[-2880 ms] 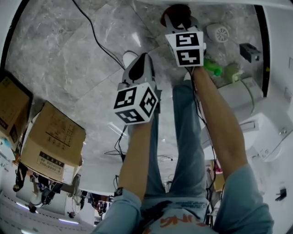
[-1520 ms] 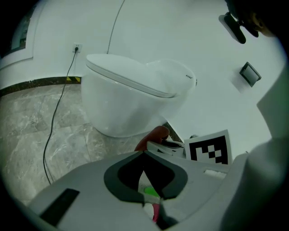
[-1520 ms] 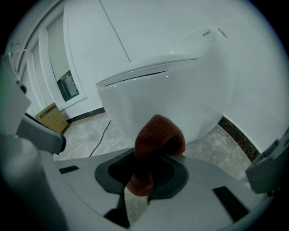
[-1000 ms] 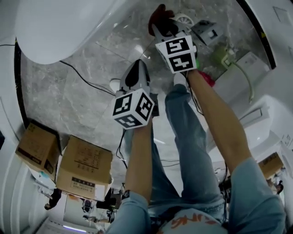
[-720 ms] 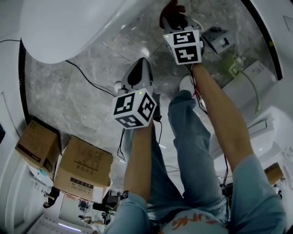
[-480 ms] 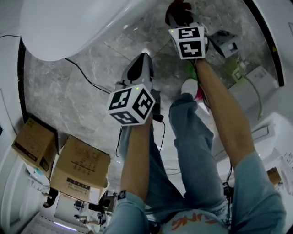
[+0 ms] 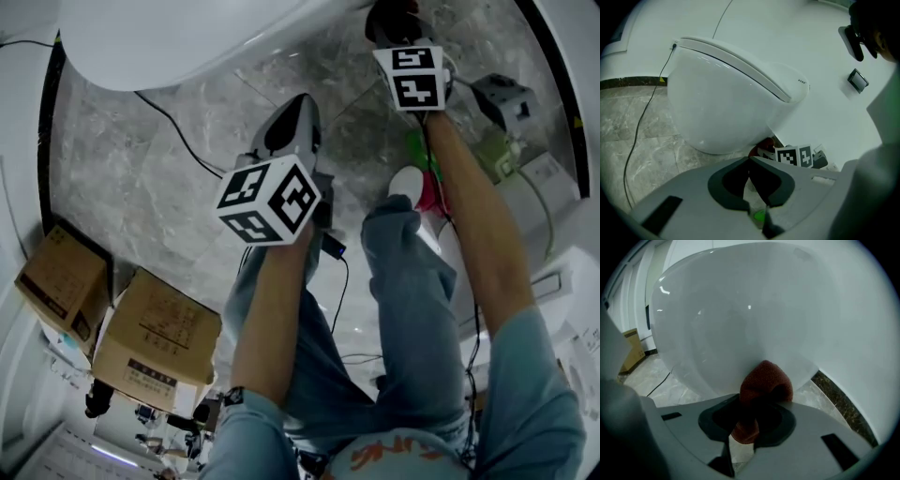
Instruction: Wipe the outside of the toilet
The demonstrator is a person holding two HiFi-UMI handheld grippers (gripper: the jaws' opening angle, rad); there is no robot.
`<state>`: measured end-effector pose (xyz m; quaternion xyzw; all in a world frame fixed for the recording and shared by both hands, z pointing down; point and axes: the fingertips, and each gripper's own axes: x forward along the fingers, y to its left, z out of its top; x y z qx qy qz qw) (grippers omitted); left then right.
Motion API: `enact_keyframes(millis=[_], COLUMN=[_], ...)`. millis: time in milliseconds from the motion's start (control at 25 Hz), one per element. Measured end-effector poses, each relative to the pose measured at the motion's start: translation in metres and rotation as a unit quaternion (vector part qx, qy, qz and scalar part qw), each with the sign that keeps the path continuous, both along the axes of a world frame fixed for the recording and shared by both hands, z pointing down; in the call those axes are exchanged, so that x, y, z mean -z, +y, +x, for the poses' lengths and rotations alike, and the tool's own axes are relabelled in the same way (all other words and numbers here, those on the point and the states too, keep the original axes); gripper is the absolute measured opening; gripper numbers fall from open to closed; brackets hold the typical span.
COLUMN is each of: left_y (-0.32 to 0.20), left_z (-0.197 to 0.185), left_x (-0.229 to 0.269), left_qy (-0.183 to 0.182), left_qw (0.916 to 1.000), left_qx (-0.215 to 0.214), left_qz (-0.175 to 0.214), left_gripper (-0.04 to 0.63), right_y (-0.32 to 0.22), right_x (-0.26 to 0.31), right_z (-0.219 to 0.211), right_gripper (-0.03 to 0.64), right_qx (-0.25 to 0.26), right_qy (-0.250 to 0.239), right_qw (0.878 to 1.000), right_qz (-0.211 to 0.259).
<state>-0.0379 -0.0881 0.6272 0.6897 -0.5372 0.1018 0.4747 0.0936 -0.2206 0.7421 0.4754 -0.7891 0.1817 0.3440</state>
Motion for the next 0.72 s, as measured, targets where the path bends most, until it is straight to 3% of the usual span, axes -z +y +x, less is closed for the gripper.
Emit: enact_keyframes(millis=[320,600,720], left_y=[0.01,0.021,0.028], left_z=[-0.076,-0.124,-0.14], left_x=[0.0,0.004,0.003], left_qy=[0.029,0.011,0.022], left_qw=[0.997,0.9975,0.9959], left_qx=[0.071,0.07,0.087], left_qz=[-0.004,0.005,0.003], left_gripper=[-0.005,-0.005,-0.005], right_y=[0.02,0.047,0.058], right_x=[-0.006,-0.014,-0.017], right_z=[-0.041,-0.086,-0.106], right_gripper=[0.08,0.08,0.081], right_qx=[0.025,0.037,0.04], right_qy=[0.037,0.037,0.036], right_qw=[0.999,0.999,0.998], right_qz=[0.0,-0.011,-0.016])
